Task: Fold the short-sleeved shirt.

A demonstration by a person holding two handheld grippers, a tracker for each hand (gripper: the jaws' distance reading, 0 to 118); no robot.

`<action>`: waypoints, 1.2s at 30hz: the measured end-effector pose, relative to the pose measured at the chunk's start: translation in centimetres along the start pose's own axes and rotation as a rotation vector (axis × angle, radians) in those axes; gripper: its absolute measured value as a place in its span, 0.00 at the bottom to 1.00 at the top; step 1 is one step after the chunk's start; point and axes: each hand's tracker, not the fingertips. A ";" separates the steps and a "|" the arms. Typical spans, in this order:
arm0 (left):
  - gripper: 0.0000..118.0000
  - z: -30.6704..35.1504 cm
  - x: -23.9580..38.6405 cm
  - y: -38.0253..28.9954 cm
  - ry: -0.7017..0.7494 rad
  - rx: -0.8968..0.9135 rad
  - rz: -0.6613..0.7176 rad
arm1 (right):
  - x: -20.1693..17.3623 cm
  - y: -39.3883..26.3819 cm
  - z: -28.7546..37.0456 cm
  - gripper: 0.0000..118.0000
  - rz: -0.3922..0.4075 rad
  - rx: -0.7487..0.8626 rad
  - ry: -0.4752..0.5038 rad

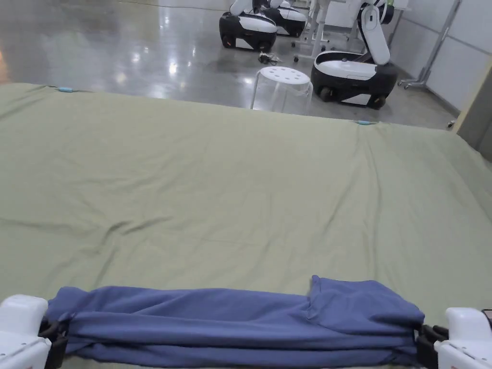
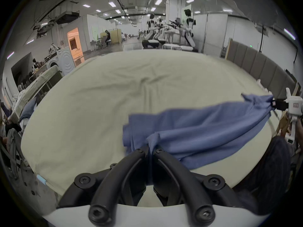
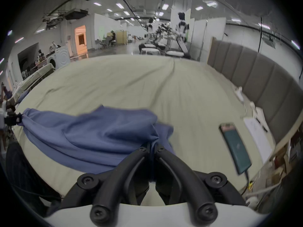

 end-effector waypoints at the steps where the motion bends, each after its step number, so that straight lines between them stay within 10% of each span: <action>1: 0.07 -0.8 -0.1 -0.2 0.017 0.002 -0.011 | 0.2 -0.2 -0.2 0.05 -0.036 -0.005 0.009; 3: 0.36 -0.2 0.1 0.6 0.045 0.056 0.007 | 0.3 0.3 0.4 0.30 -0.069 0.038 -0.004; 4: 0.57 0.6 0.3 1.2 0.067 0.090 0.016 | 0.2 0.8 1.0 0.65 -0.062 0.056 -0.009; 5: 0.59 1.9 0.6 1.9 0.088 0.156 0.011 | -0.3 1.6 2.3 0.74 -0.039 0.089 -0.039; 8: 0.59 5.7 3.1 4.2 0.112 0.390 0.017 | -2.9 4.1 6.1 0.95 0.019 0.265 -0.027; 13: 0.59 6.4 8.2 8.0 0.026 0.537 0.040 | -9.2 7.4 8.9 0.97 -0.028 0.557 0.109; 15: 0.59 5.4 10.0 8.5 0.025 0.542 0.026 | -11.2 8.0 8.4 0.93 -0.054 0.594 0.177; 17: 0.46 4.0 10.7 7.5 0.025 0.574 -0.024 | -13.1 7.6 7.3 0.44 -0.018 0.599 0.127; 18: 0.19 3.5 10.9 7.3 0.036 0.552 -0.048 | -13.7 7.6 6.8 0.07 0.017 0.579 0.087; 19: 0.03 2.9 11.2 7.3 0.057 0.510 -0.055 | -14.3 7.4 6.3 0.00 0.038 0.565 0.059; 28: 0.05 4.5 2.0 7.0 0.002 0.496 0.116 | -14.4 8.1 7.0 0.00 0.023 0.556 0.112; 31: 0.66 5.7 -3.3 6.3 0.006 0.414 0.153 | -14.3 8.0 7.0 0.00 0.045 0.543 0.114; 36: 0.68 6.8 -11.9 4.7 -0.271 0.186 0.384 | -15.4 7.6 5.8 0.00 0.051 0.431 0.149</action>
